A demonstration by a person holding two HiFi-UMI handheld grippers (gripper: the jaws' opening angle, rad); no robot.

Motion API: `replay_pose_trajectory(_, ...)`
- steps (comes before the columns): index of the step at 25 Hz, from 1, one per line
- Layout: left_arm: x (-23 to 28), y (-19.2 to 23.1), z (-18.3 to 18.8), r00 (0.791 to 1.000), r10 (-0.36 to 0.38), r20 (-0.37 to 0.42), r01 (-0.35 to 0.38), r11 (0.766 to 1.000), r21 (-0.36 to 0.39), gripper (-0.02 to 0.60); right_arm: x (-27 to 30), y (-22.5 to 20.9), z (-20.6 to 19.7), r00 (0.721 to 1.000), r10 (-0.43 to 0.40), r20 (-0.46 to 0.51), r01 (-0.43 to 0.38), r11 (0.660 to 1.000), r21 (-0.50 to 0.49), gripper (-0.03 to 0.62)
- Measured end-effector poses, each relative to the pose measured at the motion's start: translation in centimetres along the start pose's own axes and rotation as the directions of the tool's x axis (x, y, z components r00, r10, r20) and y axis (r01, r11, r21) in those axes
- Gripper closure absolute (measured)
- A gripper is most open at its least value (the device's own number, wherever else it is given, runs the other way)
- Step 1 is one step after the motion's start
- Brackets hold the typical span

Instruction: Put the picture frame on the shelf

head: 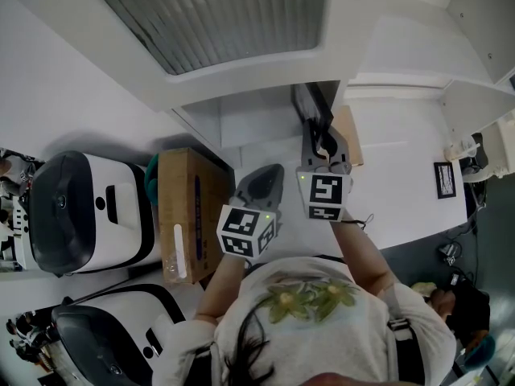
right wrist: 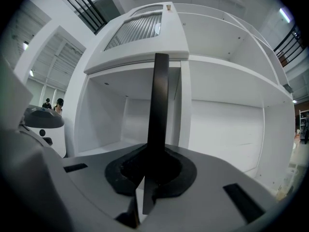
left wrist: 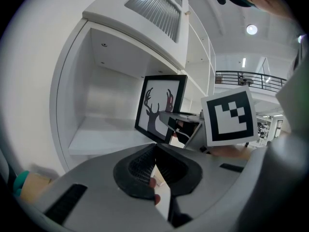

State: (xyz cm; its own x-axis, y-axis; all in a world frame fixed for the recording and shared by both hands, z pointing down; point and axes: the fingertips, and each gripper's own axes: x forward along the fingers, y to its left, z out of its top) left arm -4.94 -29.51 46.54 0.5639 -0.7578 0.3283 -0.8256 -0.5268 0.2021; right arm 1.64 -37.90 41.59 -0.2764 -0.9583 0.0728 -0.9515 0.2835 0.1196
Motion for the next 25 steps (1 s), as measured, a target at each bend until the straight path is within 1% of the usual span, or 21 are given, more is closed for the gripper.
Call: replay_pose_trajectory(25, -0.1, -0.1, 0.0, 1.0, 0.002, 0.0, -0.002, 1.0, 0.005, 0.554, 3.3, 0.3, 0.2, 1.0, 0.013, -0.014, -0.013, 1.0, 0.004, 0.554)
